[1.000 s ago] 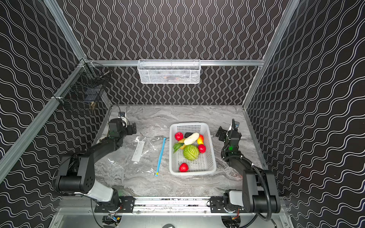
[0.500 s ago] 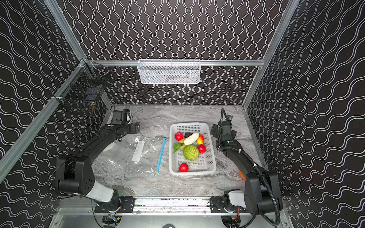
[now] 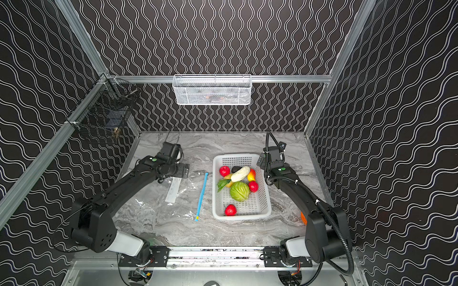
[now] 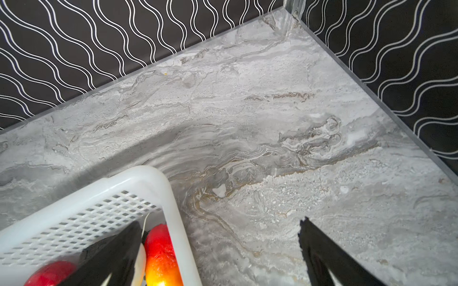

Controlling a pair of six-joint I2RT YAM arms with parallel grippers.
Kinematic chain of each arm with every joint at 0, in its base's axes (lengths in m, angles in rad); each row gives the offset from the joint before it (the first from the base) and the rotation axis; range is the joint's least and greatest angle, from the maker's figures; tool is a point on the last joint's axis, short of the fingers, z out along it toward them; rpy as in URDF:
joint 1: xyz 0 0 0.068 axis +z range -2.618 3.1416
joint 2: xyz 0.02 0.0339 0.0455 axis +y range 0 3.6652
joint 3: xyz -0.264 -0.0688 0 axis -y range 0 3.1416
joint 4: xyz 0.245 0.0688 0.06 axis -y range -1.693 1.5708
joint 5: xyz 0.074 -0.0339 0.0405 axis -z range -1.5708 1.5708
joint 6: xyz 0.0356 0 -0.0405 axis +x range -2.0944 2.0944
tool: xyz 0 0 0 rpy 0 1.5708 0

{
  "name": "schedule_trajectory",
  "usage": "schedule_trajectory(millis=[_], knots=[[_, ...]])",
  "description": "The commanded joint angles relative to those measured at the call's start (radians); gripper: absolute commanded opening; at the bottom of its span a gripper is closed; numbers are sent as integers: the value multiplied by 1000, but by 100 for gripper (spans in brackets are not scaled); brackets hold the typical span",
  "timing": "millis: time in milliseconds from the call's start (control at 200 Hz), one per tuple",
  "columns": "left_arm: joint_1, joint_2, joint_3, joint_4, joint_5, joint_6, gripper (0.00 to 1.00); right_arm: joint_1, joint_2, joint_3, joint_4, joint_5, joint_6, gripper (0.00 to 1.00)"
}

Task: Place the food in the zip-top bag and seal the zipper
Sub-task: 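Pinch the bag's blue zipper with the left gripper while the right moves to the basket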

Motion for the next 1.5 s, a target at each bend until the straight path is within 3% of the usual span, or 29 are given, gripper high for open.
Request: schedule_trajectory(millis=[0,125,415,776,1497], knots=[[-33,12,-4,-55,-26,-12,99,16,9,21,-26,18,62,99],[-50,34,-12,-61,-36,-10,99,23,22,22,-53,23,75,99],[-87,74,3,-103,56,-40,99,30,14,52,-80,1,88,99],[-213,177,79,-165,4,-47,99,33,-42,-18,-72,-21,117,99],[-256,295,59,-164,79,-75,99,33,-104,-71,-57,-21,93,99]])
